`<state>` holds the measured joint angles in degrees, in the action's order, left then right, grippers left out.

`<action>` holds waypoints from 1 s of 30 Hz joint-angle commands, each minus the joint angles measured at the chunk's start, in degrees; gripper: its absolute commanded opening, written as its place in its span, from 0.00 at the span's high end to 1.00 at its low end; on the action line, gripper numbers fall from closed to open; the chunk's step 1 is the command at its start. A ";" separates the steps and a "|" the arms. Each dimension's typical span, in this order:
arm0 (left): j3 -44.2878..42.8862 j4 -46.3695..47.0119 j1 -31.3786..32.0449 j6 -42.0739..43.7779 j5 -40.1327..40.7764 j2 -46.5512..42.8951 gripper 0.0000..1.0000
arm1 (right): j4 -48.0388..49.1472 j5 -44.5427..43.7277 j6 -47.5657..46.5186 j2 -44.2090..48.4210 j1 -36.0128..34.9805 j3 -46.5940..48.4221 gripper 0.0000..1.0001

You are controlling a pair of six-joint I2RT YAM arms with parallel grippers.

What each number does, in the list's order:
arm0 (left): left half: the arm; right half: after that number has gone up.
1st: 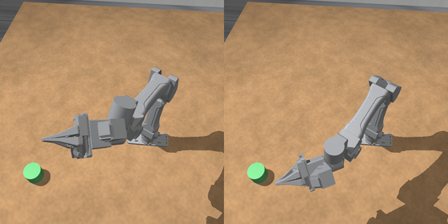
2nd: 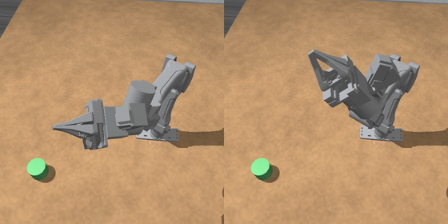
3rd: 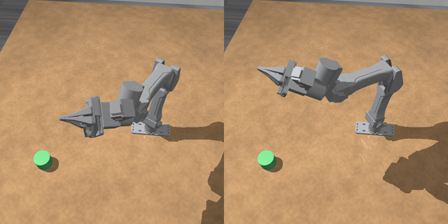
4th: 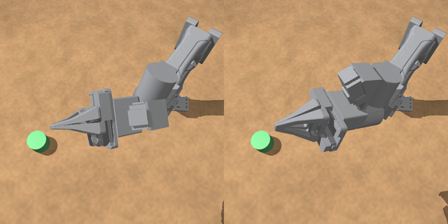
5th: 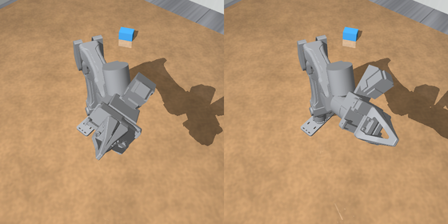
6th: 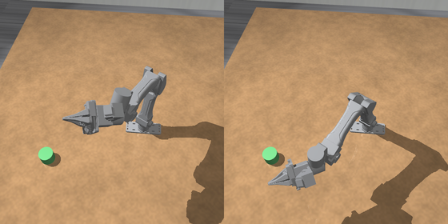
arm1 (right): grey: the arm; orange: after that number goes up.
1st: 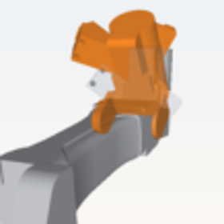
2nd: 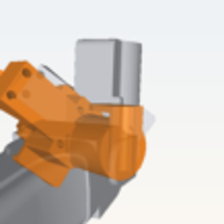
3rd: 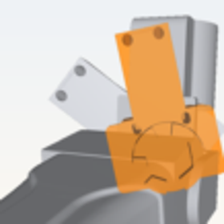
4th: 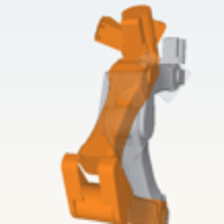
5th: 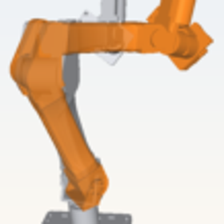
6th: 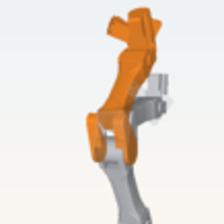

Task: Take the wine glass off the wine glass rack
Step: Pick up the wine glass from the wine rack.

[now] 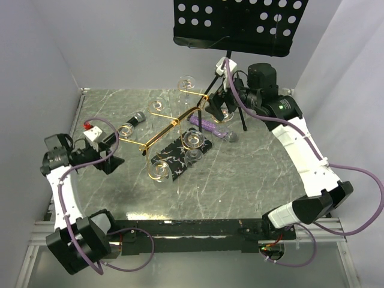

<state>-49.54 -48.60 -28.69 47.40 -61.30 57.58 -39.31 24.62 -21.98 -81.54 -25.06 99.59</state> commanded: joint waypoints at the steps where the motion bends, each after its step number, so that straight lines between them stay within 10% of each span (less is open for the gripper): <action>1: 6.28 18.12 2.49 -8.86 -4.89 -2.47 0.00 | -1.03 -2.47 -0.78 -0.73 0.36 3.06 0.00; 6: 13.14 43.55 7.32 -24.53 -0.93 -3.88 0.00 | -4.98 -4.67 -1.75 -2.66 0.27 5.87 0.00; 30: 26.69 83.93 15.59 -39.40 -1.63 0.78 0.06 | -17.38 -13.63 -9.57 -10.30 0.36 18.26 0.00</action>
<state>-23.90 28.10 -13.91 9.08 -60.64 58.00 -54.46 13.85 -29.45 -89.84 -25.06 112.88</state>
